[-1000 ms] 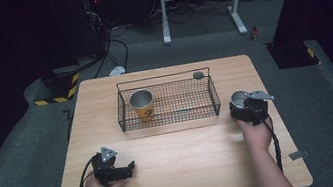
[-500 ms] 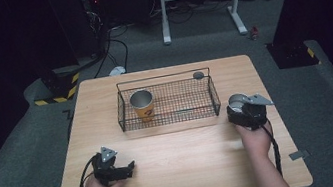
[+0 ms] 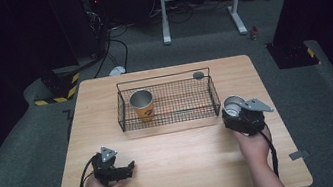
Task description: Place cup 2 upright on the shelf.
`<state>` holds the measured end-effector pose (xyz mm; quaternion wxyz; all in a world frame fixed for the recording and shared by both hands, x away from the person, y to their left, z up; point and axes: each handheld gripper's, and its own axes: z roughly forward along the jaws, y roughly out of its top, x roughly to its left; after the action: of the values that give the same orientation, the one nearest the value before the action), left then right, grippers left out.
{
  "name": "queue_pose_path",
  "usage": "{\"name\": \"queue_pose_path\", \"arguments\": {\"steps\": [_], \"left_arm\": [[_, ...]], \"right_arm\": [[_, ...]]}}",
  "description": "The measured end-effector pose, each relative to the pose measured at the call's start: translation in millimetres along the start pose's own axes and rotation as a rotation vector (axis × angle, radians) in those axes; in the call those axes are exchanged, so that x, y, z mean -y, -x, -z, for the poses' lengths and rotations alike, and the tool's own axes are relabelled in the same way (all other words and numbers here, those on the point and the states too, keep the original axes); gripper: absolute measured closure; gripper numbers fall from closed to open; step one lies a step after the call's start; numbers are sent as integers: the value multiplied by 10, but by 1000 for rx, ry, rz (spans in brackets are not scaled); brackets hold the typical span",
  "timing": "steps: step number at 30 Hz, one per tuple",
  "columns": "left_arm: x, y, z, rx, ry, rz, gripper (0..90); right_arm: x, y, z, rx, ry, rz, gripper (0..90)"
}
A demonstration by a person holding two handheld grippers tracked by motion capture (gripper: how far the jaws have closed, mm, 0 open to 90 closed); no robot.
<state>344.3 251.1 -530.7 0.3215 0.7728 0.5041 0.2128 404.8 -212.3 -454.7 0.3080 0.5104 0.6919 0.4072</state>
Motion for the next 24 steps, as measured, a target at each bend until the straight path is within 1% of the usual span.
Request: {"name": "queue_pose_path", "arguments": {"steps": [1, 5, 7, 8, 10, 11, 13, 14, 18, 21, 24], "left_arm": [[-1, -1, 0, 1, -1, -1, 2], [-1, 0, 0, 1, -1, -1, 2], [-1, 0, 0, 0, 0, 0, 2], [-1, 0, 0, 0, -1, 0, 2], [-1, -1, 1, 0, -1, -1, 2], [-1, -1, 0, -1, 0, -1, 2], [-2, -4, 2, 0, -4, -6, 2], [-1, -1, 1, 0, -3, -1, 2], [-1, -2, 2, 1, -4, -2, 2], [-1, -2, 2, 1, -4, -2, 2], [-1, -2, 2, 1, -4, -2, 3]], "right_arm": [[-7, -36, 14, -5, 4, 9, 183], [-36, -139, 52, -31, 15, 11, 183], [-51, -197, 69, -39, 20, 26, 183], [-60, -228, 77, -40, 20, 41, 183], [-66, -261, 89, -46, 25, 52, 183], [-67, -269, 92, -49, 29, 55, 184], [-69, -293, 96, -60, 34, 45, 184], [-72, -299, 96, -66, 33, 44, 183], [-80, -336, 104, -75, 39, 42, 184], [-117, -360, 112, -80, 39, 51, 184], [-179, -383, 122, -88, 52, 50, 184]]}}
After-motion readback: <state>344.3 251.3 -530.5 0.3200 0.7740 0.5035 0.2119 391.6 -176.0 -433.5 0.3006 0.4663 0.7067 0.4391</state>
